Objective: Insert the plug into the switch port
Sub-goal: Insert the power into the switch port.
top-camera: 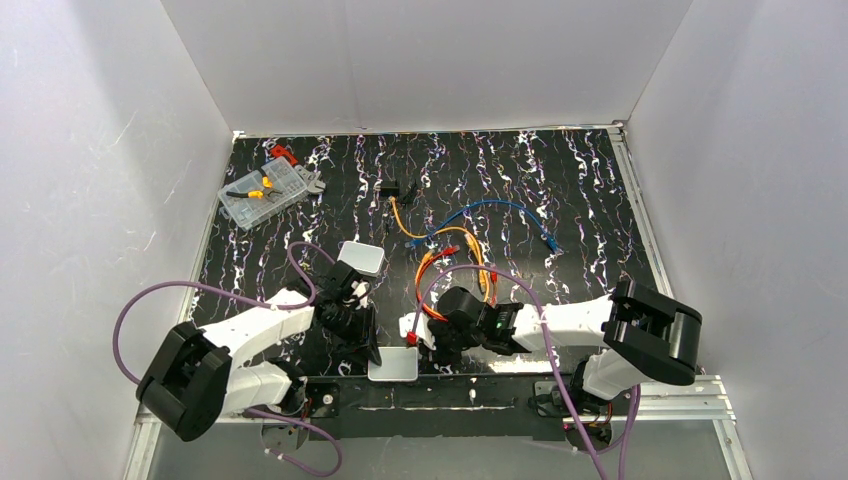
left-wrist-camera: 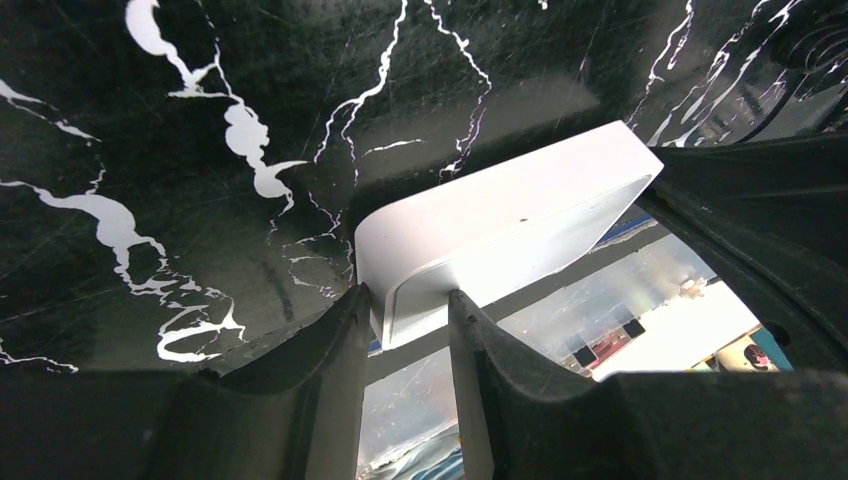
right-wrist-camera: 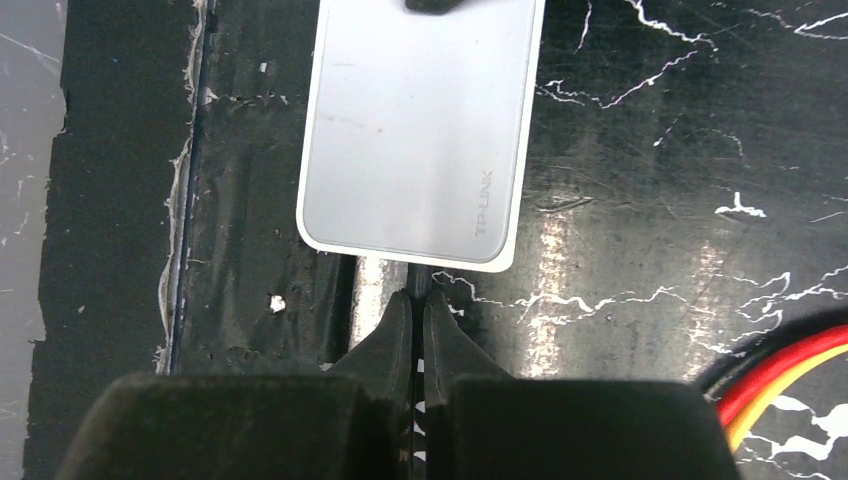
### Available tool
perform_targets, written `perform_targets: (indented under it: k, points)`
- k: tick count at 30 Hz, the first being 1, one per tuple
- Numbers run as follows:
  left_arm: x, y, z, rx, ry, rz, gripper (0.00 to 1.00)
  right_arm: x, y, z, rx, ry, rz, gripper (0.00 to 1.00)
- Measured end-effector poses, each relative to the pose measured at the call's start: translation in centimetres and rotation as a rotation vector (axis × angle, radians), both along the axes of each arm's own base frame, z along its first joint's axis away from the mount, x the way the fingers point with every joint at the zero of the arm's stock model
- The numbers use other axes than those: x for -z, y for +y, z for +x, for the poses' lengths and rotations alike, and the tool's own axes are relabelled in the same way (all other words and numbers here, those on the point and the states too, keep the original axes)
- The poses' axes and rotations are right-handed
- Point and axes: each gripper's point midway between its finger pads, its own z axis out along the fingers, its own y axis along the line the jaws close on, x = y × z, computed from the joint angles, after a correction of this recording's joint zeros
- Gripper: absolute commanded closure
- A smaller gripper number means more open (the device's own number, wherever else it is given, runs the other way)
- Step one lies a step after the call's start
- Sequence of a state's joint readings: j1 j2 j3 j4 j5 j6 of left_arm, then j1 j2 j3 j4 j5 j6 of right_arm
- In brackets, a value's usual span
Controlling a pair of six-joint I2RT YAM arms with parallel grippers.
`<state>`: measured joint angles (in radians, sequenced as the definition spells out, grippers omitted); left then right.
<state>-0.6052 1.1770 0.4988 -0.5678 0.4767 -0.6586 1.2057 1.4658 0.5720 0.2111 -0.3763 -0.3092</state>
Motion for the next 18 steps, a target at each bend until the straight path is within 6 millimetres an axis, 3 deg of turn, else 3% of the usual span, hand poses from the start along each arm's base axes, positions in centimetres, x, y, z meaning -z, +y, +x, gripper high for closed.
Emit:
perform_targets:
  k: [18]
  points:
    - [-0.06, 0.05, 0.63, 0.002, -0.032, 0.004, 0.82, 0.41, 0.38, -0.29, 0.071, 0.036, 0.026, 0.99]
